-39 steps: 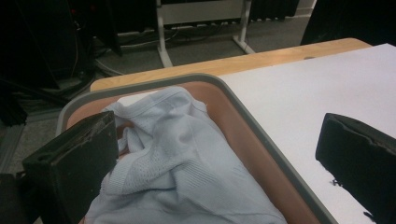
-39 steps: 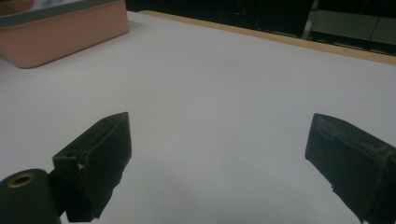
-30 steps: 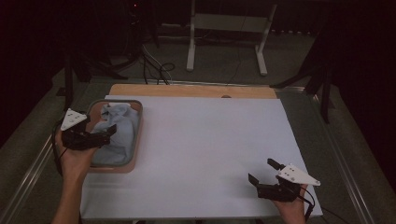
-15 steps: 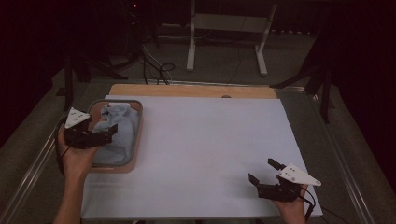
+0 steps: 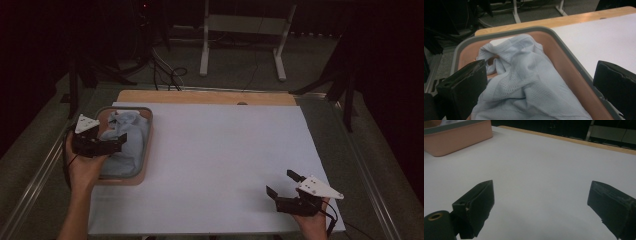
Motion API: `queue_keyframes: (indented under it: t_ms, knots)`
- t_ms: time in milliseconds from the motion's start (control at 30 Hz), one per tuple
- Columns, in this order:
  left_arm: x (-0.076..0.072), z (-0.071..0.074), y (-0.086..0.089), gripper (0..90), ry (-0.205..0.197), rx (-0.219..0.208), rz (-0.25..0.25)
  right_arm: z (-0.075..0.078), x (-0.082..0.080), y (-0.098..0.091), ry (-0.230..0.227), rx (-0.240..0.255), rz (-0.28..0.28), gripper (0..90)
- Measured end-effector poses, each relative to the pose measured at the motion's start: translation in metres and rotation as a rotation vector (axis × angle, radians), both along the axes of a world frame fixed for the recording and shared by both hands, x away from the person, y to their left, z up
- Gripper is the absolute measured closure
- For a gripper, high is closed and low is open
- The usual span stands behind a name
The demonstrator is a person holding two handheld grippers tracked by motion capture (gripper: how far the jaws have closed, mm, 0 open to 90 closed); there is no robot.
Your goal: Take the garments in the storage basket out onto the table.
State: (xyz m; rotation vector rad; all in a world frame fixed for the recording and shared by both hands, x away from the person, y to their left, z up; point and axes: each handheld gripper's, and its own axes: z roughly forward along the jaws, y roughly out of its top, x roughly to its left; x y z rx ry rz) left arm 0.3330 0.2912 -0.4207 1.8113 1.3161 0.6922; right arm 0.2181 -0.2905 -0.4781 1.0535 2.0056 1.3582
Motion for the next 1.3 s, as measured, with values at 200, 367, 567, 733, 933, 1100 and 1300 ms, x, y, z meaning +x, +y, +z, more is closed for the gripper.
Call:
queue_keyframes:
  t_ms: [200,367,567,733,933,1100,1300]
  knots:
    - [0.005,-0.004,-0.003,0.3,0.034,0.022,-0.009,0.000,0.000,0.000,0.000,0.000,0.000,7.2]
    - [0.009,-0.007,-0.004,0.3,0.059,0.039,-0.015,0.000,0.000,0.000,-0.001,0.001,-0.001,7.2]
    - [0.012,-0.008,-0.003,0.3,0.079,0.051,-0.013,0.000,0.000,0.000,-0.001,-0.003,-0.001,7.2]
    - [0.016,-0.009,-0.002,0.3,0.100,0.060,-0.009,0.000,0.000,0.001,0.001,-0.005,0.000,7.2]
    - [0.022,-0.009,-0.004,0.3,0.123,0.077,-0.014,0.000,0.001,0.001,0.002,-0.003,-0.001,7.2]
    - [0.027,-0.011,-0.006,0.3,0.147,0.088,-0.017,-0.001,0.001,0.001,0.003,-0.006,0.000,7.2]
    - [0.033,-0.016,-0.006,0.3,0.188,0.105,-0.020,0.000,0.001,0.000,0.002,-0.003,-0.002,7.2]
